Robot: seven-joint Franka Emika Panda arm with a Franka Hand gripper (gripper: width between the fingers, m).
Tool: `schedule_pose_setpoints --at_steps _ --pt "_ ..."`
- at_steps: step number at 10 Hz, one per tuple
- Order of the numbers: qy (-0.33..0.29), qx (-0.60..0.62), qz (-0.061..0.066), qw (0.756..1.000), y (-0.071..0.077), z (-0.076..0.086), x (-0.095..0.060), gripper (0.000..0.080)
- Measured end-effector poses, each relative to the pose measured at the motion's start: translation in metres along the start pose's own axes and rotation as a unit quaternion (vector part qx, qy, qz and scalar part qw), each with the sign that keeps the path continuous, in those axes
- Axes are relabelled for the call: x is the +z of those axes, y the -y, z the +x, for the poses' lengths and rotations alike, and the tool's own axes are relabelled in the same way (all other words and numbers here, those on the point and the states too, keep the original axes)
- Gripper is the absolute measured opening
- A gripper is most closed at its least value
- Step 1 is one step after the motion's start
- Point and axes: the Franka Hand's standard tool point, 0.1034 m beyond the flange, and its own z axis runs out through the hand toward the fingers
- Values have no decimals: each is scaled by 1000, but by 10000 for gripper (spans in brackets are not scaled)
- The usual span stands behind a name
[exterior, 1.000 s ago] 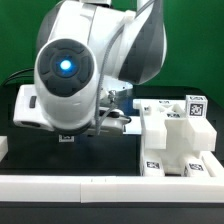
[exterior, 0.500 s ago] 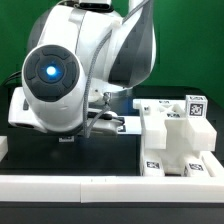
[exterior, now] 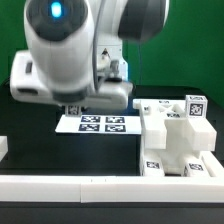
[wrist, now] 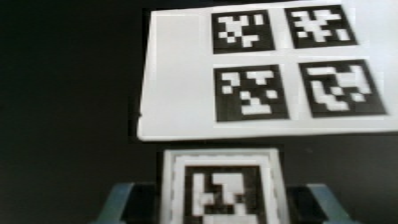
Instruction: Assemble chair
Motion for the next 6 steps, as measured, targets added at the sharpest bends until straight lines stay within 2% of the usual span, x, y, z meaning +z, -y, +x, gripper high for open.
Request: schedule_pose_setpoints --at_steps 1,2,3,4,5,6 --pt "-51 -9 3 999 3 -9 -31 279" --pt "-111 -28 1 993 2 -11 -50 279" --pt "-153 -27 3 988 -4 -6 -40 279" --pt "-182 -28 3 983 -3 -6 -39 281" --pt "-216 -29 1 976 -2 -4 -44 281" --pt "-243 -20 3 970 6 -5 -52 281"
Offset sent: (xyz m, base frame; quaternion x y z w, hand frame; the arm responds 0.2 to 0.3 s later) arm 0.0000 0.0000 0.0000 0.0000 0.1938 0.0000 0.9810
